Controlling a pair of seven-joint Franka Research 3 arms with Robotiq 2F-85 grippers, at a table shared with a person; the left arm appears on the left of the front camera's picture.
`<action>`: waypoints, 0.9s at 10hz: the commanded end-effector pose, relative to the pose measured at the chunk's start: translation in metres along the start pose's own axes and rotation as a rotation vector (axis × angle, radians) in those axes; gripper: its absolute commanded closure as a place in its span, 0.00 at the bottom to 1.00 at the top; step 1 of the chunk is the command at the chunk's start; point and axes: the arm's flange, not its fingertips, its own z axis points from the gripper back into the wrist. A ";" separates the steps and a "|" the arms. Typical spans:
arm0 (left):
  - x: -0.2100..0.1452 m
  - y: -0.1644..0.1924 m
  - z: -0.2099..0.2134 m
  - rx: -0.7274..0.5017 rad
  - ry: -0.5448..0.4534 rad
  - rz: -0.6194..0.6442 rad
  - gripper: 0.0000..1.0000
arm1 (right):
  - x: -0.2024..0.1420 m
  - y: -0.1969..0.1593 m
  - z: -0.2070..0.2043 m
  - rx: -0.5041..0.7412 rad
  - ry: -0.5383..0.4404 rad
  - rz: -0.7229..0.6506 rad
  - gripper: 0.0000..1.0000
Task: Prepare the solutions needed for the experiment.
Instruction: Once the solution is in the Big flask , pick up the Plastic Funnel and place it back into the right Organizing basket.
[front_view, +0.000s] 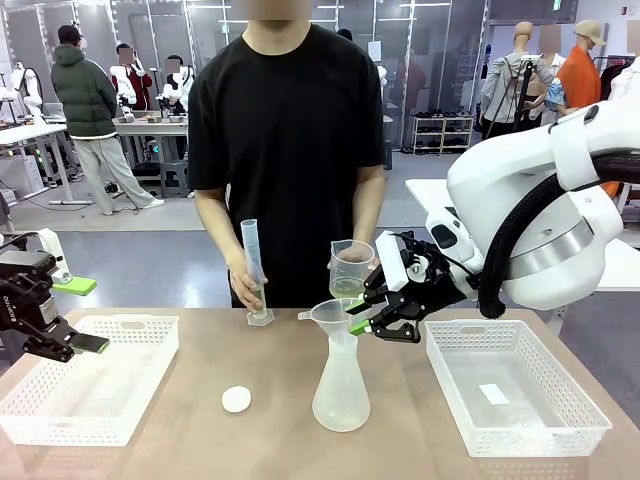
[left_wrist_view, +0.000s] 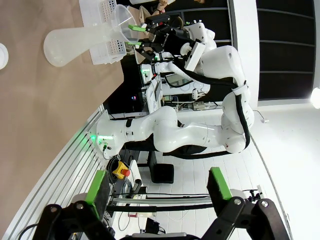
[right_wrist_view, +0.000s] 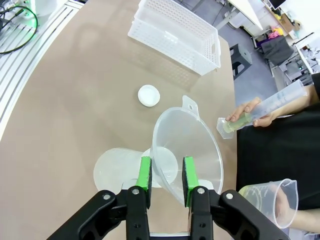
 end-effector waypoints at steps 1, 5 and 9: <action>-0.002 -0.001 0.002 -0.007 0.009 -0.007 0.00 | 0.000 0.000 0.000 0.002 -0.001 0.002 0.67; -0.002 -0.001 0.002 -0.007 0.009 -0.007 0.00 | 0.000 0.000 0.000 0.001 0.000 0.001 0.71; -0.002 -0.001 0.002 -0.007 0.009 -0.007 0.00 | 0.049 0.017 0.039 -0.082 0.041 0.090 0.67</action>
